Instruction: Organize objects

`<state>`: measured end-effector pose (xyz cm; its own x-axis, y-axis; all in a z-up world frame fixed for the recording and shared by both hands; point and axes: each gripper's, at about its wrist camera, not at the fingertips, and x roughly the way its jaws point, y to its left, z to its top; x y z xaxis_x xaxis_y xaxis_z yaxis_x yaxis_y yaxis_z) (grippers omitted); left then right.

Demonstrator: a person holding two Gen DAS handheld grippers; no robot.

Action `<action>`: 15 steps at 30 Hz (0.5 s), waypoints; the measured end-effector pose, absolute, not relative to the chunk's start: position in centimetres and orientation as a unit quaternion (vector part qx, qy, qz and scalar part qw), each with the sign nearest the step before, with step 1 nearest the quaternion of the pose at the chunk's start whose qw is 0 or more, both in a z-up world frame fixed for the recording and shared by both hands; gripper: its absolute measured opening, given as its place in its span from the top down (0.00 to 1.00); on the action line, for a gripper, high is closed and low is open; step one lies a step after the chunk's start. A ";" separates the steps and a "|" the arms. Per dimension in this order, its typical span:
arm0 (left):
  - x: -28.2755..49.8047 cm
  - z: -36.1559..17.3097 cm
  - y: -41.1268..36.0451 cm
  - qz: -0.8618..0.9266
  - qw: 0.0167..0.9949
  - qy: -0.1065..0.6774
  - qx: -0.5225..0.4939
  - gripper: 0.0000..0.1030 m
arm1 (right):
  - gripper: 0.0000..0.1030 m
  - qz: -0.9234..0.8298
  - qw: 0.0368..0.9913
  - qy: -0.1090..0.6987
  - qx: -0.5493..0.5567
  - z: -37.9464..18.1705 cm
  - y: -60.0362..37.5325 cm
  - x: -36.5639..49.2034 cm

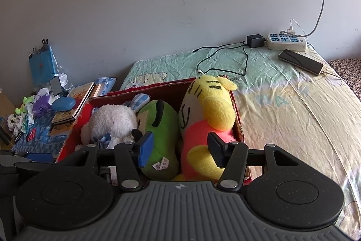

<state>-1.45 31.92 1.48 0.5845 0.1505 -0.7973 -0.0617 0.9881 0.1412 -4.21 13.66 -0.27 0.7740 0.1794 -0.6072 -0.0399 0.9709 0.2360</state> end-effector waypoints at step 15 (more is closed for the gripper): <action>-1.7 1.2 31.9 0.064 0.887 0.455 0.043 0.04 | 0.45 0.059 0.935 0.334 0.105 -0.4 13.6 -4.5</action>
<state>-1.71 31.95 1.24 0.5785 0.1527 -0.8013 -0.0750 0.9881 0.1342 -4.50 13.59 -0.43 0.7705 0.1794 -0.6117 -0.0395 0.9712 0.2351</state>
